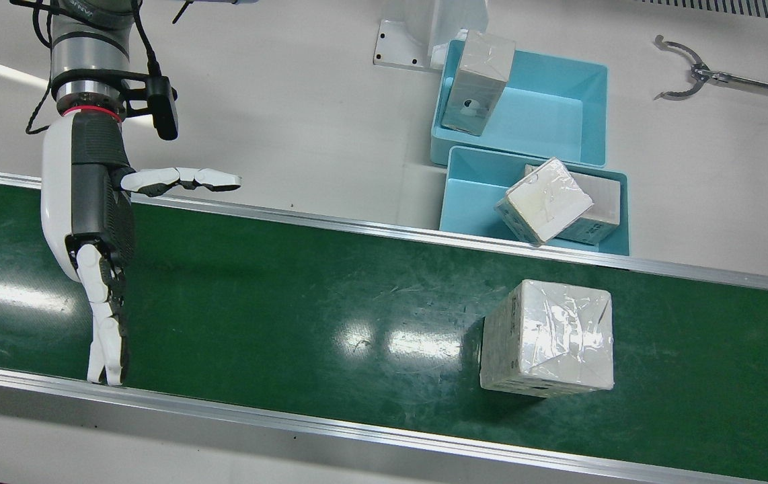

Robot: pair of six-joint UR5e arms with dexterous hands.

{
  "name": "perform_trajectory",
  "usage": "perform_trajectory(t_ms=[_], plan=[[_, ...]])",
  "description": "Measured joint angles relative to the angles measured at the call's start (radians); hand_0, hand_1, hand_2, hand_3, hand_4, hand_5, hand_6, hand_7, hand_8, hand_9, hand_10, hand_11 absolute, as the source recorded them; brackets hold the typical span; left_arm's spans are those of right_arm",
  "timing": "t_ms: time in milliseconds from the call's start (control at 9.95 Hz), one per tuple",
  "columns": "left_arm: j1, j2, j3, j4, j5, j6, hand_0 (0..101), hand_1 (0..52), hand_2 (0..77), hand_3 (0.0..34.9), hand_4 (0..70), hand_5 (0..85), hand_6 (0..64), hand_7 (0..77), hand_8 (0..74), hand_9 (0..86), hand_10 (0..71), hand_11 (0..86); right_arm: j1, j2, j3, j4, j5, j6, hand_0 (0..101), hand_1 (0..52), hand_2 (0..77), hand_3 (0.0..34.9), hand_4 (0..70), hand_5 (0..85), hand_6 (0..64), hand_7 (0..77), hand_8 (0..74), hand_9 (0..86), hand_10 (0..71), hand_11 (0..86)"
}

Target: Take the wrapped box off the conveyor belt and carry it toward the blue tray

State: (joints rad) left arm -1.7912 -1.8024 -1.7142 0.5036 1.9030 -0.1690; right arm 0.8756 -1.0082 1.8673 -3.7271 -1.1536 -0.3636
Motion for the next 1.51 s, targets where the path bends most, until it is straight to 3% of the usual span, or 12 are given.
perform_trajectory(t_ms=[201, 703, 804, 904, 1507], plan=[[0.000, 0.000, 0.000, 0.000, 0.000, 0.000, 0, 0.0, 0.5, 0.0, 0.0, 1.1, 0.0, 0.0, 0.0, 0.0, 0.5, 0.0, 0.000, 0.000, 0.001, -0.001, 0.000, 0.000, 44, 10.9, 13.1, 6.0, 3.3, 4.4, 0.0, 0.5, 0.0, 1.6, 0.0, 1.1], [0.000, 0.000, 0.000, 0.000, 0.000, 0.000, 0, 0.0, 0.5, 0.0, 0.0, 1.1, 0.0, 0.0, 0.0, 0.0, 0.5, 0.0, 0.000, 0.007, -0.006, -0.001, 0.001, -0.003, 43, 10.9, 13.1, 5.6, 5.4, 6.0, 0.0, 2.7, 0.0, 1.6, 0.0, 1.1], [0.000, 0.000, 0.000, 0.000, 0.000, 0.000, 0, 0.0, 0.5, 0.0, 0.0, 1.1, 0.0, 0.0, 0.0, 0.0, 0.5, 0.0, 0.000, 0.008, -0.007, 0.000, 0.001, -0.003, 43, 10.9, 13.1, 3.2, 7.1, 7.1, 0.0, 4.4, 0.0, 1.6, 0.0, 1.1], [0.000, 0.000, 0.000, 0.000, 0.000, 0.000, 0, 0.0, 0.5, 0.0, 0.0, 1.1, 0.0, 0.0, 0.0, 0.0, 0.5, 0.0, -0.001, 0.009, -0.008, 0.000, 0.001, -0.004, 43, 10.9, 14.2, 4.6, 7.1, 7.1, 0.0, 4.4, 0.0, 1.6, 0.0, 1.1], [0.000, 0.000, 0.000, 0.000, 0.000, 0.000, 0, 0.0, 0.5, 0.0, 0.0, 1.1, 0.0, 0.5, 0.0, 0.0, 0.5, 0.0, -0.002, 0.009, -0.013, 0.001, 0.001, -0.003, 43, 10.9, 14.7, 3.3, 7.1, 8.7, 0.0, 4.4, 0.0, 1.6, 0.0, 1.1]])
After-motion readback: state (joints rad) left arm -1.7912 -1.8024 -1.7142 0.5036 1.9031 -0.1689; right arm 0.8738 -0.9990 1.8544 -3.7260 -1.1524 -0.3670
